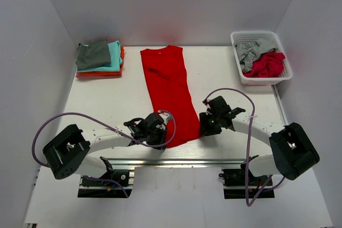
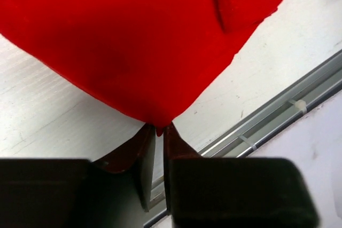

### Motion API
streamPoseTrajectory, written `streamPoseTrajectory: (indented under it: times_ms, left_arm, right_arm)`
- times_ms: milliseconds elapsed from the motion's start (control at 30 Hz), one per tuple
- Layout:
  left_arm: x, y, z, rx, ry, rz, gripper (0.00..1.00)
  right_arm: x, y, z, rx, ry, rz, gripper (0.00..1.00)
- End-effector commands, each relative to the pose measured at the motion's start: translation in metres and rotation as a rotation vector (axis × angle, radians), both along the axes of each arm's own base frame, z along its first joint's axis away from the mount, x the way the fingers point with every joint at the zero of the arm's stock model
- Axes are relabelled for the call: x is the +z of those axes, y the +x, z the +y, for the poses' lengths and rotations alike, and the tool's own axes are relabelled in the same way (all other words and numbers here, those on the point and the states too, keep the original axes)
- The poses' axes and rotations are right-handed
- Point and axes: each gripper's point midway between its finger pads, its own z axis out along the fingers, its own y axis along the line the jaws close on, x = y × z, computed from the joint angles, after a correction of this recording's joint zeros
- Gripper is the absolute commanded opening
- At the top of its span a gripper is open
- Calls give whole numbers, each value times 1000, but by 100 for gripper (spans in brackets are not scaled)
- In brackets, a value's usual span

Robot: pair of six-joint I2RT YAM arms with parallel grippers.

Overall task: Fold and stack the t-shirts
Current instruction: Grab the bottom of the folded rectangular tshirt with both arms, then fold the folded rectangular tshirt in 1/3 of the way

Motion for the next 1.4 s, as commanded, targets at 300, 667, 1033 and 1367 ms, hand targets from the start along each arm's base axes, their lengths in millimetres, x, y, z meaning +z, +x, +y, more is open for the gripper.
streamPoseTrajectory:
  times_ms: [300, 667, 1033, 1367]
  left_arm:
    - [27, 8, -9, 14, -76, -70, 0]
    - [94, 84, -4, 240, -36, -336, 0]
    - [134, 178, 35, 561, 53, -513, 0]
    - [150, 263, 44, 575, 78, -578, 0]
  right_arm:
    - [20, 12, 18, 63, 99, -77, 0]
    - [92, 95, 42, -57, 152, -363, 0]
    - [138, 187, 61, -143, 127, -500, 0]
    - [160, 265, 78, -139, 124, -586, 0]
